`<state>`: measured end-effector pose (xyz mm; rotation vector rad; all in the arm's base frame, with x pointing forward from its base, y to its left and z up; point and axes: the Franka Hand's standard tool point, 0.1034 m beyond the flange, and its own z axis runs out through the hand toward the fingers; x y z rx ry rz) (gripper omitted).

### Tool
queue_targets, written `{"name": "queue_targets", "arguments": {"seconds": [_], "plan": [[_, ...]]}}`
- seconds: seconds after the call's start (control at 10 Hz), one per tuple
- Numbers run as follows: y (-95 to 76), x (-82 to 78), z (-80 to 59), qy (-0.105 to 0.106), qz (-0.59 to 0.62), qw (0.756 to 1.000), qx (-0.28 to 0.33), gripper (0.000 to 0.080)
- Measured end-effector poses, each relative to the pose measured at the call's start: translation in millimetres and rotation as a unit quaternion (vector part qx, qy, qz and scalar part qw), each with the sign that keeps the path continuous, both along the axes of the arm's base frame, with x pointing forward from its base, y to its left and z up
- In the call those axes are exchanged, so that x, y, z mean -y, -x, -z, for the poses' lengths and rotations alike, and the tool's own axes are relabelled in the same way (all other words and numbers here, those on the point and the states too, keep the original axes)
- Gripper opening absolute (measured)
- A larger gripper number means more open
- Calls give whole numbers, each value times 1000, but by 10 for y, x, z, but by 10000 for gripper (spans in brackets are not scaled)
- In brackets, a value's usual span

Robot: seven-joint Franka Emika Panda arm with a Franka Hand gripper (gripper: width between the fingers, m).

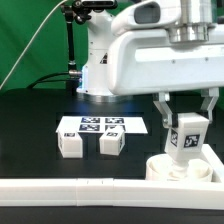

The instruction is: Assemble stool

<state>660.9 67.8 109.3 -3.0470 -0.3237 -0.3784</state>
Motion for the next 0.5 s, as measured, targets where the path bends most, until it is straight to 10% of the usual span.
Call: {"name": "queue_targets", "arguments": {"seconds": [0.5], "plan": [[3,26,49,2,-6,1000,0,338]]}}
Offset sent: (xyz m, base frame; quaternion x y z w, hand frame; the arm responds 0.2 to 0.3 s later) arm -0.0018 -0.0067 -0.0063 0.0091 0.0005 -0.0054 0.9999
